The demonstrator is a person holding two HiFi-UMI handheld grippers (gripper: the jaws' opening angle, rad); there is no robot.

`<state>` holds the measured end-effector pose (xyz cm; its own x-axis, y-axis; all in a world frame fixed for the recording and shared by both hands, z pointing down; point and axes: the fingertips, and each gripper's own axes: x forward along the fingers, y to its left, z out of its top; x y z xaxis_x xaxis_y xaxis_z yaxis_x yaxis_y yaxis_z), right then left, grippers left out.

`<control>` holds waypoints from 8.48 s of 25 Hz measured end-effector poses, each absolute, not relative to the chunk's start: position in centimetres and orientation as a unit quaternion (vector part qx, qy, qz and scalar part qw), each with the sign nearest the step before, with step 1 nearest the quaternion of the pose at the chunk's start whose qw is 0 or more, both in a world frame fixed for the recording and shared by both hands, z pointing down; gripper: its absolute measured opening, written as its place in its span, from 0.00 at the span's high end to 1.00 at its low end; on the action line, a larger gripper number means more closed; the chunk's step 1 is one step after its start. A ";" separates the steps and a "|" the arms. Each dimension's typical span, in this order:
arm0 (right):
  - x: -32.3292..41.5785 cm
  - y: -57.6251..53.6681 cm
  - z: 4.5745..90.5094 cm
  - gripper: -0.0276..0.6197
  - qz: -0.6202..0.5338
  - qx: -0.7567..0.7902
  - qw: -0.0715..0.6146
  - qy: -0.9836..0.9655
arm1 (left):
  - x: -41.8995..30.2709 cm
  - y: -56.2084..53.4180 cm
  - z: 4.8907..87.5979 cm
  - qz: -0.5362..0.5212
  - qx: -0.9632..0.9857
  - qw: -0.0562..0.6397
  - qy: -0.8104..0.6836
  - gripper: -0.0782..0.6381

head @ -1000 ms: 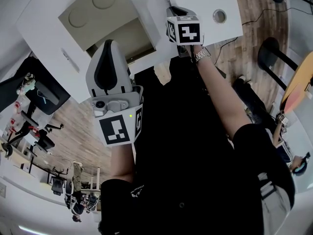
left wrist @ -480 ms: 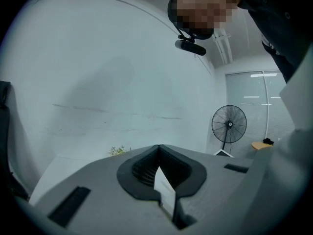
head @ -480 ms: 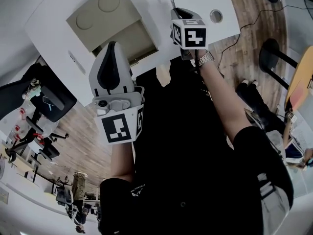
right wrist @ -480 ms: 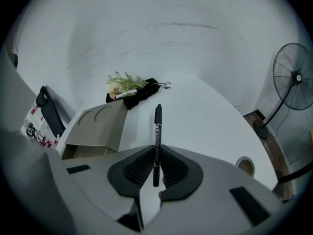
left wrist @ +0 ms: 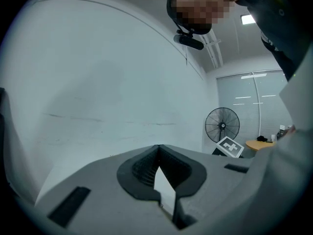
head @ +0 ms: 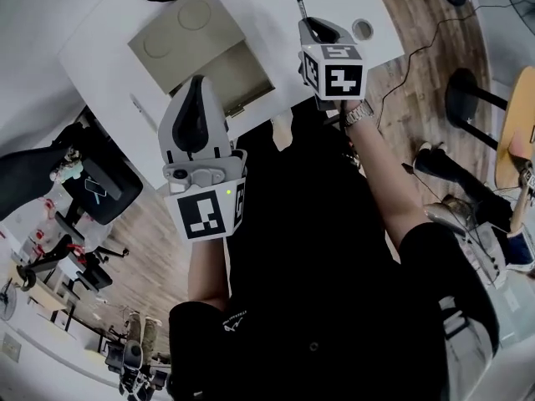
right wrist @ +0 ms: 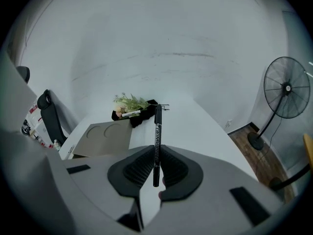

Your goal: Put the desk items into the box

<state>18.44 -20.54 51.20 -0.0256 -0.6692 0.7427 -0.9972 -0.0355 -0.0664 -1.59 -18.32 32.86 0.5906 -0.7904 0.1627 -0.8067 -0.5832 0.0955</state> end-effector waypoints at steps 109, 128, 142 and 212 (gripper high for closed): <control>-6.6 -13.0 57.2 0.90 -0.030 -0.065 0.520 -0.851 | -17.8 -10.4 35.4 0.051 0.659 0.147 -0.736 0.88; -5.5 -11.7 63.1 0.90 0.014 -0.072 0.562 -0.824 | -17.0 -8.6 36.7 0.053 0.639 0.166 -0.749 0.88; -5.4 -12.1 64.3 0.85 0.024 -0.057 0.574 -0.816 | -17.9 -7.1 36.9 0.053 0.629 0.166 -0.757 0.88; 0.9 -11.4 24.8 0.96 0.067 0.474 0.037 -0.877 | -13.0 -9.4 28.4 0.025 0.848 0.046 -0.527 0.88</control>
